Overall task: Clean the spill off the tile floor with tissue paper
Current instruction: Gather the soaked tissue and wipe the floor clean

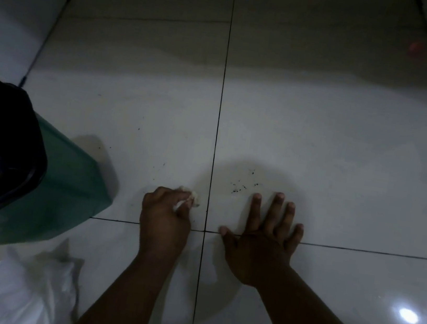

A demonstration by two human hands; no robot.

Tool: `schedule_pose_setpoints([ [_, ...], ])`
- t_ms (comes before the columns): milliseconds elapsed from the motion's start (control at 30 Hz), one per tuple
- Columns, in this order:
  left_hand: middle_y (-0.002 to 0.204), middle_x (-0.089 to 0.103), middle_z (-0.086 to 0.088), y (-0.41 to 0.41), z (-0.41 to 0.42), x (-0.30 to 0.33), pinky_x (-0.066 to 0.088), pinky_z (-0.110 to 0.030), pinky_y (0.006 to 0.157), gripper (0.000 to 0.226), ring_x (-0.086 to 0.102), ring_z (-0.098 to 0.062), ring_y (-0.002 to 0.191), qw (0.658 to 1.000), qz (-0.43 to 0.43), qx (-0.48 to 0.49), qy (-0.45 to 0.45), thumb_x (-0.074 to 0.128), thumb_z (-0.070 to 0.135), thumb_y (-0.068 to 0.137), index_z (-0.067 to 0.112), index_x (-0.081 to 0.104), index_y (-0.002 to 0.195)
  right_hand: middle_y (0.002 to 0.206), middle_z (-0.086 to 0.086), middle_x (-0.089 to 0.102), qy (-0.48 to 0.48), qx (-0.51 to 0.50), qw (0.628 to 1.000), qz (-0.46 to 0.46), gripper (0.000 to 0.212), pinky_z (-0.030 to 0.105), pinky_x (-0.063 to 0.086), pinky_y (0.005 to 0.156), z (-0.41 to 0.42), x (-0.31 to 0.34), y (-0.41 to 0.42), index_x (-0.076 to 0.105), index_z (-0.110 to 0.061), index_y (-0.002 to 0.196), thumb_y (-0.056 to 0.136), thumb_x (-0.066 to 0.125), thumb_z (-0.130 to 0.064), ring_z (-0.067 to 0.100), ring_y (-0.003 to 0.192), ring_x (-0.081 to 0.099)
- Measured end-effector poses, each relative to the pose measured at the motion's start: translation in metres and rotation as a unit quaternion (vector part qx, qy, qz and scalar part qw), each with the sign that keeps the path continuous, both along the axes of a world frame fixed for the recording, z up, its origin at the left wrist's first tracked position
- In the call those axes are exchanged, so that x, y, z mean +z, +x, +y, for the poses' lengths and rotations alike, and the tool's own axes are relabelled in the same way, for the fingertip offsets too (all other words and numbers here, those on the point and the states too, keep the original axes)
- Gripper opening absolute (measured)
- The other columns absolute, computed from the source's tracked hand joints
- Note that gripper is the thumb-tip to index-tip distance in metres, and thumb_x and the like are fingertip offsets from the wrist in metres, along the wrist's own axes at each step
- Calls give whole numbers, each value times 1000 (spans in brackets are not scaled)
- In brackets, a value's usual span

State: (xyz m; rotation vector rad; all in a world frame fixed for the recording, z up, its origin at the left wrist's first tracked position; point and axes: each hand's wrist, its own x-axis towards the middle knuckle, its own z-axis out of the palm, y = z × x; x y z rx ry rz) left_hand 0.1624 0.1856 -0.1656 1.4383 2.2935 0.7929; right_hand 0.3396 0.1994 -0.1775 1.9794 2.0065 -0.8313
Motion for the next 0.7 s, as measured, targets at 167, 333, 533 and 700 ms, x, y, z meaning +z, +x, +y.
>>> schedule_pose_setpoints([
  [167, 107, 71, -8, -2, 0, 5, 51, -39, 96, 16, 62, -28, 106, 999, 5, -25, -27, 70, 9, 91, 12, 78, 105, 141, 9, -58, 4, -4, 1000, -9, 102, 57, -31, 105, 0, -4, 0, -42, -32, 141, 78, 18, -87, 34, 130, -52],
  [333, 104, 72, -4, 14, -3, 9, 44, -22, 97, 19, 62, -22, 104, 995, 18, -89, -31, 73, 5, 85, 13, 78, 102, 141, 9, -58, 4, -10, 1000, -17, 103, 57, -30, 106, 1, -3, -3, -44, -33, 139, 74, 14, -88, 34, 131, -51],
  [533, 103, 72, -2, 25, -4, 2, 44, -21, 90, 23, 61, -20, 102, 996, 12, -83, -12, 77, 4, 81, 15, 79, 101, 141, 9, -58, 0, -6, 1000, -27, 103, 54, -35, 101, 1, 0, -4, -42, -32, 140, 77, 18, -86, 34, 131, -51],
  [700, 103, 73, -3, 32, -3, 3, 42, -21, 89, 23, 61, -21, 102, 998, 1, -53, -27, 77, 3, 80, 14, 79, 100, 143, 9, -57, 4, -9, 1000, -23, 103, 55, -33, 103, 0, -3, -3, -42, -32, 140, 75, 16, -86, 33, 131, -52],
])
